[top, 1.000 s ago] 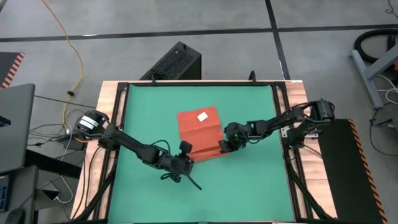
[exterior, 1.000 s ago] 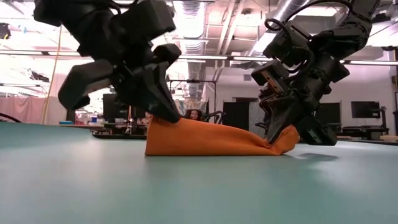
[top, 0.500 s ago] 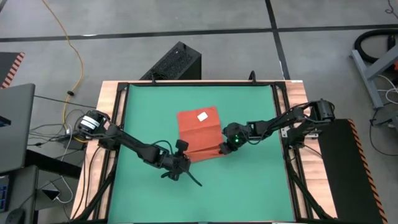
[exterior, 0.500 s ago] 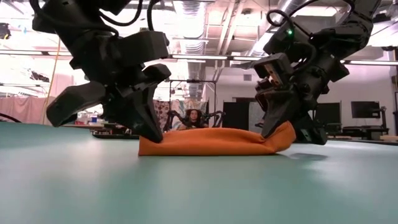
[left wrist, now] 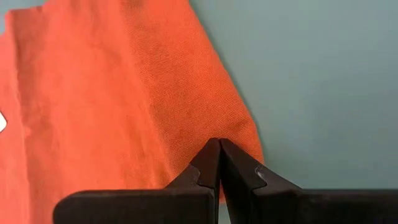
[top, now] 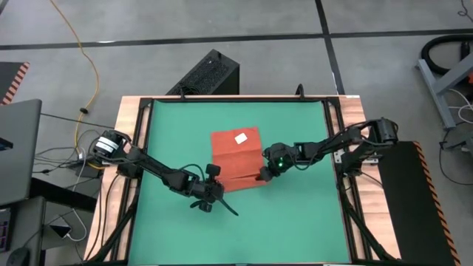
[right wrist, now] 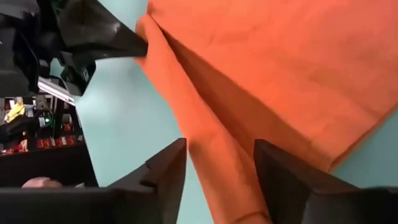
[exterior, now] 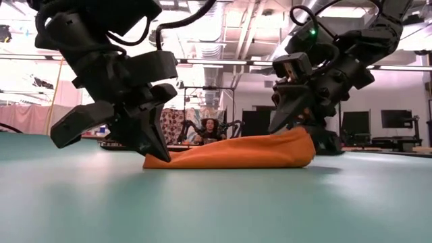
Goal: Roll towel
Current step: Roll the orange microfiber towel
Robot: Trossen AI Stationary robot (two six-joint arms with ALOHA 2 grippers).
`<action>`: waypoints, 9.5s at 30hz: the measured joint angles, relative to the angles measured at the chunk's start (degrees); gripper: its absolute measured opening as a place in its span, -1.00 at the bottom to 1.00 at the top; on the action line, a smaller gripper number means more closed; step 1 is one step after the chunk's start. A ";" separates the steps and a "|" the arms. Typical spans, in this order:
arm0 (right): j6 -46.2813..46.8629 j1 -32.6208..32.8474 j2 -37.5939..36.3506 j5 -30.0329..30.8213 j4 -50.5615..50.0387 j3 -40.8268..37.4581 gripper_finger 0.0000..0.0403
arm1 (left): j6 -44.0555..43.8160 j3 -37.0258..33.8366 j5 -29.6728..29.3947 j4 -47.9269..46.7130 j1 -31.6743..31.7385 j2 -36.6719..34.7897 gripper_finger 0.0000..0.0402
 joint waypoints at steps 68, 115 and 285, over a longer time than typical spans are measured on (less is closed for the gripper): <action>-34.33 12.60 5.17 31.17 1.85 -1.19 -0.88 | -11.05 -12.99 -6.92 27.66 -2.56 -4.65 -1.00; -70.57 18.72 7.33 35.36 8.11 -0.96 0.34 | -18.20 -12.79 -4.94 21.85 -2.60 0.68 -1.00; -24.40 16.40 -3.08 42.06 -20.35 -0.70 -0.40 | -1.29 -10.27 13.64 31.40 13.40 -1.37 -1.00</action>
